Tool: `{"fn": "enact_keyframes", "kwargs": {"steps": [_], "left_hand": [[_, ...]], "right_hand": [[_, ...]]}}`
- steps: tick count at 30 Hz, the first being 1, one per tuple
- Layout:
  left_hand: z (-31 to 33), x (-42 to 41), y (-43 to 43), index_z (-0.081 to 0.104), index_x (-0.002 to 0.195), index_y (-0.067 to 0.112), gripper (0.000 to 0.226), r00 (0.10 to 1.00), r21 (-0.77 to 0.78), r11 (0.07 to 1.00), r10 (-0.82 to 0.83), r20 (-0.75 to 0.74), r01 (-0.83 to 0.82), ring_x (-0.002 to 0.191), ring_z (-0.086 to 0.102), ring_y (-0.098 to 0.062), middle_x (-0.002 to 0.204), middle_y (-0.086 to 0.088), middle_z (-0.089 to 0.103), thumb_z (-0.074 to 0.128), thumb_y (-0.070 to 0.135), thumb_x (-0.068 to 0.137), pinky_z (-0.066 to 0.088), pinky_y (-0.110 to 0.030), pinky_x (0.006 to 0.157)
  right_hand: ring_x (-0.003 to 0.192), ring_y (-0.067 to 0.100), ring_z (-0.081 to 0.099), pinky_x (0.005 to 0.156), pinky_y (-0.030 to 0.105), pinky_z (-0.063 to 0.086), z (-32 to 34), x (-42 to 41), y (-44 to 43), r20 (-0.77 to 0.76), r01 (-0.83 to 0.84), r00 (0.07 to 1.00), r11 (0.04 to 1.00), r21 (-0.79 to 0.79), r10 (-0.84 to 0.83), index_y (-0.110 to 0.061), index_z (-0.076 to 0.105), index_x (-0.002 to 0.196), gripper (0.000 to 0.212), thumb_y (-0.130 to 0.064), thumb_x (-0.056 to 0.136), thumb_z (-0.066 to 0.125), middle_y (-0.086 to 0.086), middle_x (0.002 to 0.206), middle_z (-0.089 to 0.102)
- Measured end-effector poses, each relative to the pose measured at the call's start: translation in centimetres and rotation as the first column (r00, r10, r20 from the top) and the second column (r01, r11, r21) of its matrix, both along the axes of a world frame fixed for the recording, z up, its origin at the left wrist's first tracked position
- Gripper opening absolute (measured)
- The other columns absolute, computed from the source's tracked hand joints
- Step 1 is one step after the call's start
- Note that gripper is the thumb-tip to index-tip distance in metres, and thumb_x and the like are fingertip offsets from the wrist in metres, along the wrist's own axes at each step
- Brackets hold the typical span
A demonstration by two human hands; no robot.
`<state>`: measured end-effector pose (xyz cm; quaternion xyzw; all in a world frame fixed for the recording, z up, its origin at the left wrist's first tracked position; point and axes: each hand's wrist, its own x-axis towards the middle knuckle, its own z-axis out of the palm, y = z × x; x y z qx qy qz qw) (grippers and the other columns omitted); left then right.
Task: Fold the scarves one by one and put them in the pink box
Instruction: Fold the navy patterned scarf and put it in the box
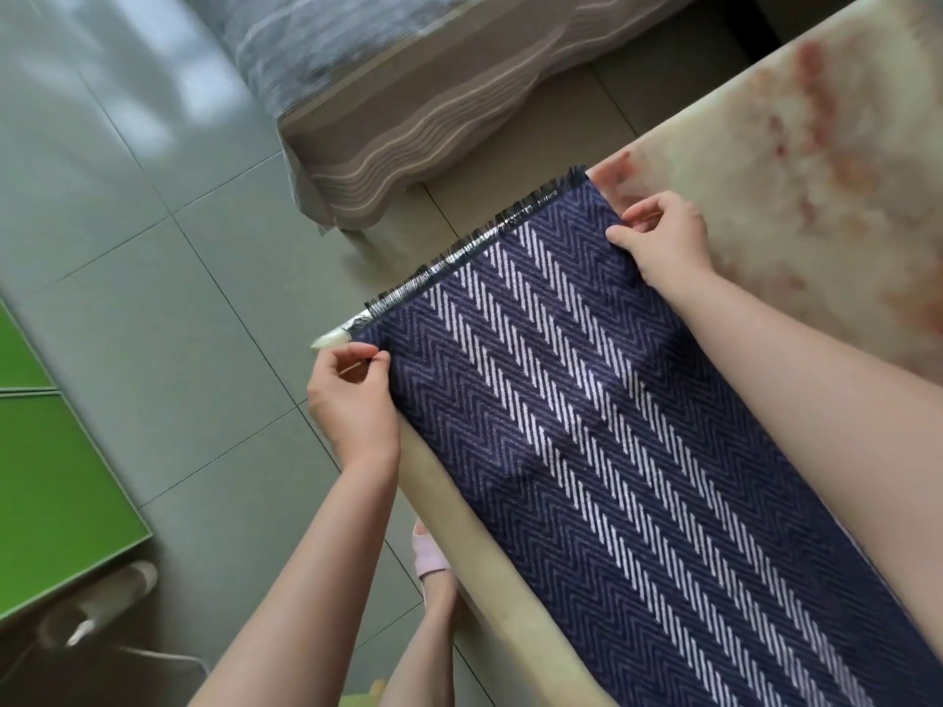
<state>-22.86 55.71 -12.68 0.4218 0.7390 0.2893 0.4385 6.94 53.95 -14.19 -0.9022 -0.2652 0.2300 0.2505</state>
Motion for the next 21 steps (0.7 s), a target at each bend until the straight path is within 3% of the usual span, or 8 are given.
{"fn": "enact_keyframes", "kwargs": {"steps": [3, 6, 8, 11, 14, 18, 21], "left_hand": [[0.1, -0.1, -0.6, 0.051, 0.086, 0.018, 0.02, 1.0, -0.006, 1.0, 0.017, -0.021, -0.017, 0.068, 0.055, 0.006, 0.08, 0.011, 0.057, 0.069, 0.009, 0.082, 0.047, -0.012, 0.073], [0.9, -0.2, -3.1, 0.045, 0.099, 0.02, 0.033, 1.0, -0.076, 0.997, -0.014, -0.009, 0.013, 0.082, 0.056, 0.001, 0.102, 0.001, 0.057, 0.072, 0.015, 0.081, 0.045, -0.015, 0.078], [1.6, -0.1, -5.3, 0.042, 0.108, 0.018, 0.039, 0.999, -0.14, 0.989, -0.044, 0.019, 0.046, 0.086, 0.057, -0.003, 0.111, -0.002, 0.056, 0.071, 0.016, 0.081, 0.044, -0.016, 0.082], [2.6, 0.2, -8.4, 0.039, 0.116, 0.015, 0.047, 0.993, -0.307, 0.95, -0.025, 0.113, 0.059, 0.086, 0.056, -0.003, 0.113, -0.002, 0.054, 0.071, 0.015, 0.082, 0.048, -0.031, 0.093], [2.9, 0.4, -11.6, 0.039, 0.124, 0.012, 0.053, 0.986, -0.428, 0.9, -0.017, 0.169, 0.088, 0.094, 0.055, -0.01, 0.115, -0.001, 0.053, 0.071, 0.016, 0.083, 0.044, -0.028, 0.087], [2.2, 0.2, -14.9, 0.046, 0.117, 0.011, 0.047, 0.977, -0.53, 0.833, -0.052, 0.209, 0.158, 0.099, 0.061, -0.013, 0.115, 0.0, 0.061, 0.073, 0.023, 0.081, 0.047, -0.031, 0.089], [2.0, 0.4, -16.5, 0.058, 0.117, 0.018, 0.058, 0.971, -0.562, 0.798, -0.123, 0.204, 0.219, 0.098, 0.065, -0.012, 0.105, 0.008, 0.07, 0.075, 0.045, 0.068, 0.047, -0.041, 0.097]], "right_hand": [[0.101, 0.027, 0.058, 0.092, 0.043, 0.046, 0.0, -0.1, -0.8, 0.006, 0.018, 1.0, 0.999, 0.03, -0.018, -0.025, 0.055, 0.086, 0.019, -0.032, 0.077, 0.07, 0.0, 0.084, 0.061], [0.095, 0.022, 0.059, 0.091, 0.034, 0.046, -0.1, -0.1, -3.0, -0.008, 0.011, 1.0, 0.999, 0.04, -0.01, -0.02, 0.059, 0.092, 0.023, -0.036, 0.079, 0.069, 0.009, 0.102, 0.062], [0.091, 0.02, 0.058, 0.088, 0.031, 0.045, 0.2, 0.1, -5.6, -0.051, 0.019, 0.999, 1.0, 0.024, -0.018, -0.015, 0.062, 0.098, 0.028, -0.037, 0.081, 0.069, 0.005, 0.094, 0.062], [0.095, 0.024, 0.056, 0.091, 0.038, 0.046, 0.8, 0.6, -10.0, -0.083, 0.002, 0.996, 0.998, -0.059, -0.006, -0.017, 0.059, 0.1, 0.036, -0.043, 0.078, 0.072, -0.001, 0.085, 0.059], [0.085, 0.018, 0.054, 0.082, 0.031, 0.043, 1.5, 1.2, -13.8, -0.145, 0.0, 0.989, 0.988, -0.156, -0.023, -0.015, 0.058, 0.105, 0.043, -0.039, 0.075, 0.077, 0.0, 0.085, 0.058], [0.083, 0.02, 0.053, 0.074, 0.029, 0.038, 2.0, 1.7, -17.0, -0.206, -0.092, 0.978, 0.956, -0.278, 0.034, -0.013, 0.059, 0.103, 0.041, -0.028, 0.072, 0.081, 0.0, 0.08, 0.053], [0.105, 0.031, 0.051, 0.086, 0.033, 0.038, 1.7, 2.1, -18.5, -0.18, -0.158, 0.979, 0.922, -0.353, 0.099, -0.015, 0.065, 0.097, 0.032, -0.029, 0.073, 0.08, 0.007, 0.087, 0.059]]}}
